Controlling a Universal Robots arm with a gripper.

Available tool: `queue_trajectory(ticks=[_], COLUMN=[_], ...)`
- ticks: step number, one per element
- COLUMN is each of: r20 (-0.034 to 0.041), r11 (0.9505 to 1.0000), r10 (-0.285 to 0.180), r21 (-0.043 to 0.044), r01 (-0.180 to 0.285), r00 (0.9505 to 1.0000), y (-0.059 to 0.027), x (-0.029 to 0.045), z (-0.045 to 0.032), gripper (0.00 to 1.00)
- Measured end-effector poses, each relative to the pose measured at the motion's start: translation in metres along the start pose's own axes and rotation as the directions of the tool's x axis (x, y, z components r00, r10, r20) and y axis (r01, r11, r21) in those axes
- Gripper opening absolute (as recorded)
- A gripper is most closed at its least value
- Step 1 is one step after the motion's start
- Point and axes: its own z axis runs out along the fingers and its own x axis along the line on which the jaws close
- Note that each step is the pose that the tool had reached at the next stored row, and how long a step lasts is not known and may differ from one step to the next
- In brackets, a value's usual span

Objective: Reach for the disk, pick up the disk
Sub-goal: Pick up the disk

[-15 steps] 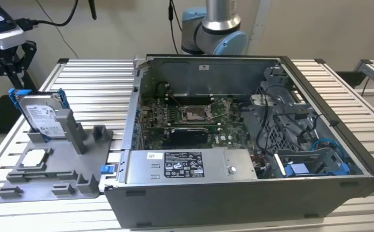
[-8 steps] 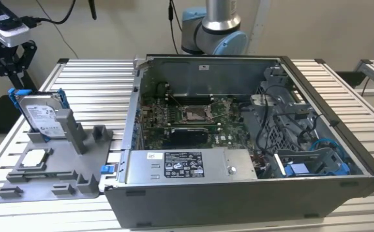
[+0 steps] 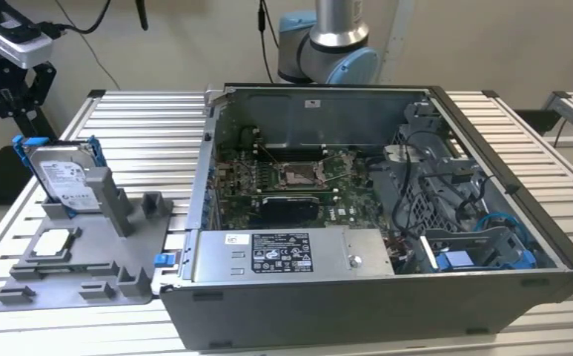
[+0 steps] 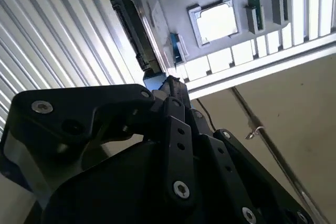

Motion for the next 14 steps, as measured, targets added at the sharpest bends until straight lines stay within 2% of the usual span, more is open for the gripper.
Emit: queue_trajectory(ticks=[4, 8, 10, 14], r20=[-0.0012, -0.003, -0.0039, -0.004], r11=[0.9973, 0.9905, 0.9888, 0.9886], r10=[-0.073, -0.138, -0.149, -0.15], r21=[0.0019, 0.004, 0.0049, 0.005], r01=[0.073, 0.138, 0.149, 0.15], r00=[0.9973, 0.9905, 0.9888, 0.9886], y=[0.0, 0.0002, 0.0002, 0.0003], x=[0.0, -0.0002, -0.0002, -0.0002], z=[0.0, 0.0, 0.0, 0.0], gripper=[0.0, 0.0, 0.0, 0.0])
